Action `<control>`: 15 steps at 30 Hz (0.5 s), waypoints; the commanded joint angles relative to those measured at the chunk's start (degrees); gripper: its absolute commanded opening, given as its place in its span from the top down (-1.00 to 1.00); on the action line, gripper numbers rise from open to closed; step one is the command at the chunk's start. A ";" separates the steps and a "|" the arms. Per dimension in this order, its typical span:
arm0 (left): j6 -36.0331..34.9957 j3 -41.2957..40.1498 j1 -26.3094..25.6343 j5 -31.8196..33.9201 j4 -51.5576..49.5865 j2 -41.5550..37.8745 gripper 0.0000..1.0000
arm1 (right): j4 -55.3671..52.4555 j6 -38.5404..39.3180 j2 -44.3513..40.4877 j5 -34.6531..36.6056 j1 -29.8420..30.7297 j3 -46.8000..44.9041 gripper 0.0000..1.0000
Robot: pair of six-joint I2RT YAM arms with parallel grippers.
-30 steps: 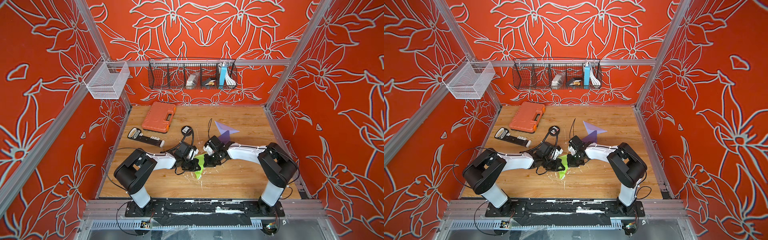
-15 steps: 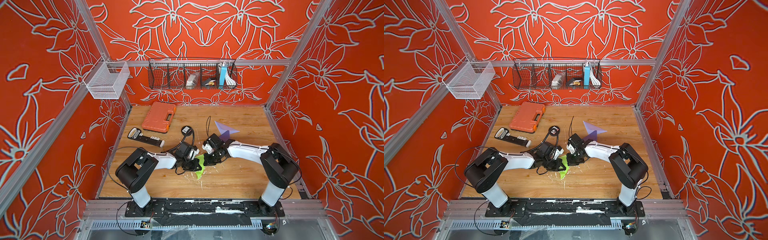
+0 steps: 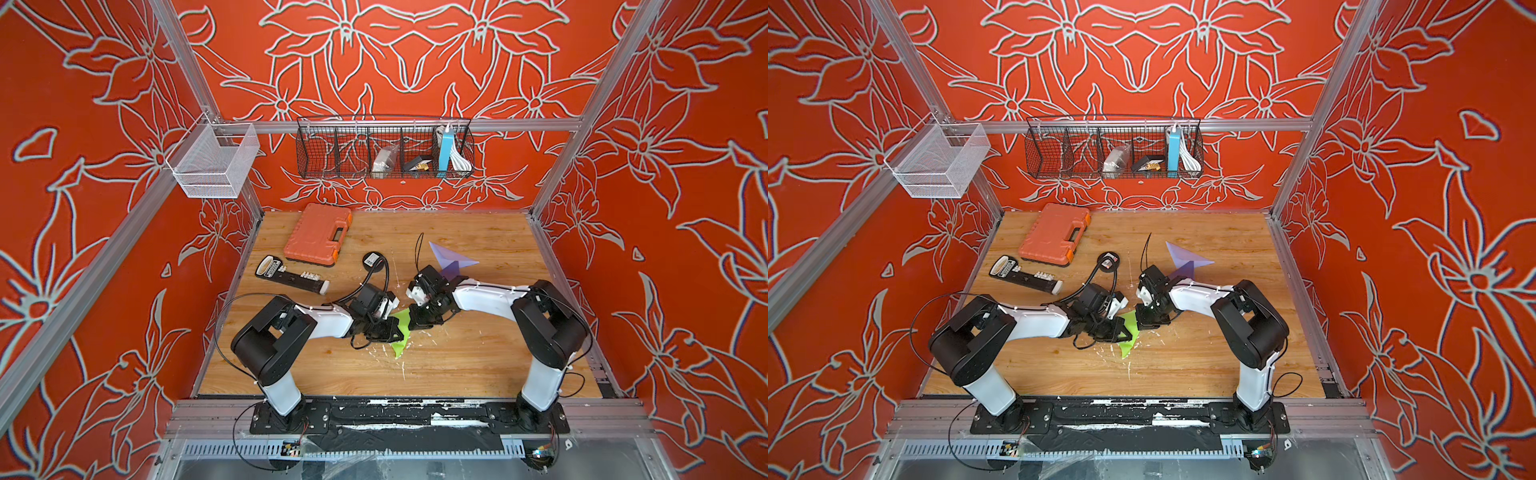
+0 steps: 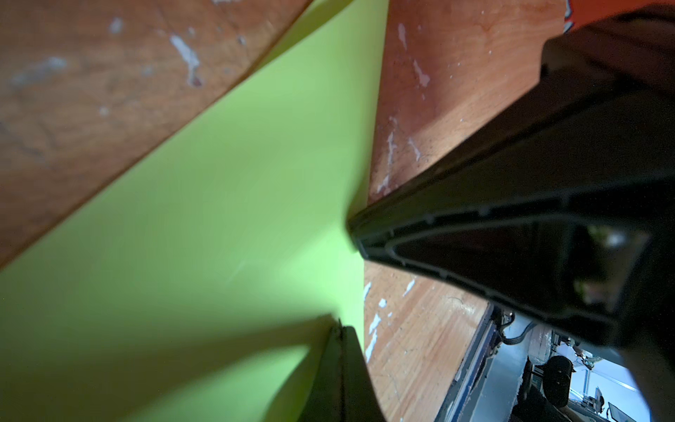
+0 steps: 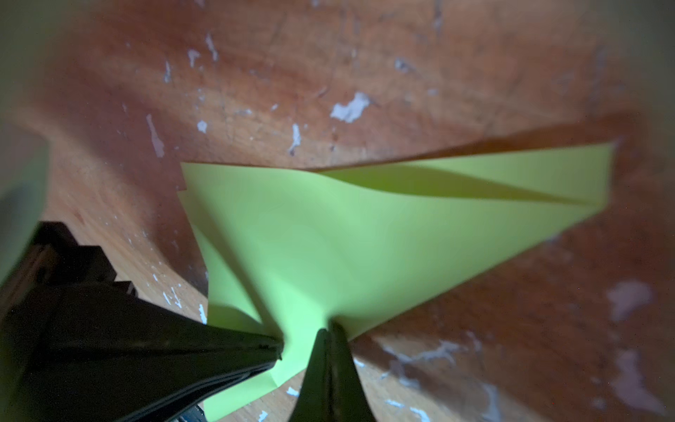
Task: Fold the square paper diagonally
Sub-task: Fold the paper at the center of the board.
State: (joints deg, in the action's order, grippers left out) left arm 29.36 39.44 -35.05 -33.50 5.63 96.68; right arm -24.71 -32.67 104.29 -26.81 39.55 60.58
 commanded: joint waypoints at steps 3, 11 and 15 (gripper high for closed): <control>-1.37 -1.18 -0.43 2.93 -3.32 1.48 1.00 | -3.62 0.93 2.62 4.66 -2.26 2.28 1.00; -2.10 -1.36 -0.37 2.56 -3.61 1.71 1.00 | -4.55 1.73 4.64 5.05 -4.17 5.27 1.00; -2.19 -1.36 -0.40 2.38 -3.61 1.93 1.00 | -5.17 2.16 5.73 5.60 -5.17 6.51 1.00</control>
State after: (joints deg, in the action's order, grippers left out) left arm 28.38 39.42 -35.05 -33.58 5.65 96.68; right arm -27.59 -31.79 107.98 -25.39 35.55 66.24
